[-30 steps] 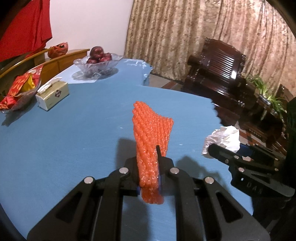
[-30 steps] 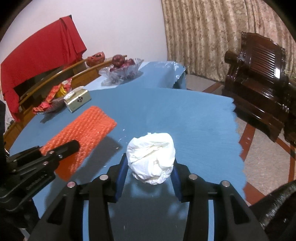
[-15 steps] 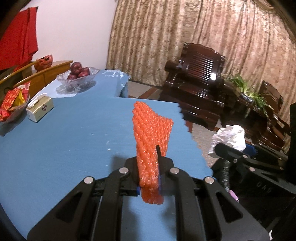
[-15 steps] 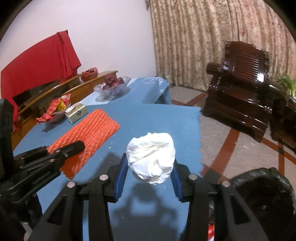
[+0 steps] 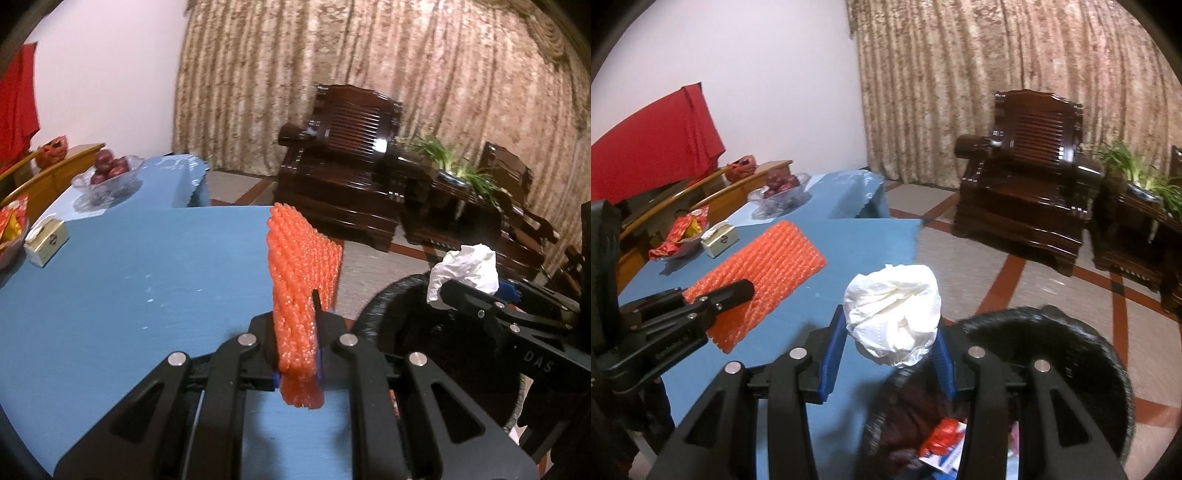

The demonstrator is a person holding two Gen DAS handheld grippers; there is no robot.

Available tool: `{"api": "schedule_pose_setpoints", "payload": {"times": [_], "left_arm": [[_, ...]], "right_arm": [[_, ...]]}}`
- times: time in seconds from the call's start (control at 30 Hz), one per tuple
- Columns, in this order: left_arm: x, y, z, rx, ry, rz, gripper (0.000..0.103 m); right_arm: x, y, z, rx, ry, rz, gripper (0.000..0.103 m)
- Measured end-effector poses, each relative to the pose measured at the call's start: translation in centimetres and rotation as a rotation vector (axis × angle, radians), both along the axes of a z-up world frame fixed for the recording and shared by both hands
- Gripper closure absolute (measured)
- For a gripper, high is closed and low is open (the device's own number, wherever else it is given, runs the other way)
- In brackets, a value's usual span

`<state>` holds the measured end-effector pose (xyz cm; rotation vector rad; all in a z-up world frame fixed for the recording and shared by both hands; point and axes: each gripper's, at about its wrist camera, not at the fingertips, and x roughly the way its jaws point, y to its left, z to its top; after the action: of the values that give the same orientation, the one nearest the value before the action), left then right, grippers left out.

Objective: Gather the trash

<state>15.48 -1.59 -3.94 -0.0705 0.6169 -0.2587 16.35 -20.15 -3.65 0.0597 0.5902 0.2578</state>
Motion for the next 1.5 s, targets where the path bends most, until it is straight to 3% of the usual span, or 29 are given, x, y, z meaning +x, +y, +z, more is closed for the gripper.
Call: {"api": "schedule_pose_setpoints", "payload": {"times": [0.53, 0.9, 1.13, 1.2, 1.27, 1.43, 1.5], "left_arm": [[0.2, -10.9, -2.2, 0.004, 0.022, -0.219, 0.092], [2.1, -14.8, -4.7, 0.022, 0.068, -0.303, 0.091], [3.2, -15.3, -5.8, 0.034, 0.091, -0.315, 0.085], [3.6, -15.3, -6.0, 0.030, 0.099, -0.313, 0.079], [3.7, -15.1, -6.0, 0.015, 0.105, -0.307, 0.057], [3.8, -14.4, -5.8, 0.010, 0.097, -0.283, 0.046], [3.8, -13.9, -5.6, 0.015, 0.090, -0.271, 0.042]], "right_arm": [[-2.6, -9.5, -1.7, -0.045, 0.025, -0.188, 0.060], [-1.6, -13.2, -3.7, -0.035, 0.057, -0.273, 0.057], [-0.3, -14.1, -5.0, -0.047, 0.078, -0.285, 0.054], [0.1, -14.1, -5.4, -0.044, 0.084, -0.285, 0.045], [0.4, -14.0, -5.7, -0.051, 0.089, -0.291, 0.031], [0.1, -13.9, -6.0, -0.065, 0.088, -0.301, 0.017], [-0.3, -13.7, -5.8, -0.071, 0.080, -0.308, 0.007]]}}
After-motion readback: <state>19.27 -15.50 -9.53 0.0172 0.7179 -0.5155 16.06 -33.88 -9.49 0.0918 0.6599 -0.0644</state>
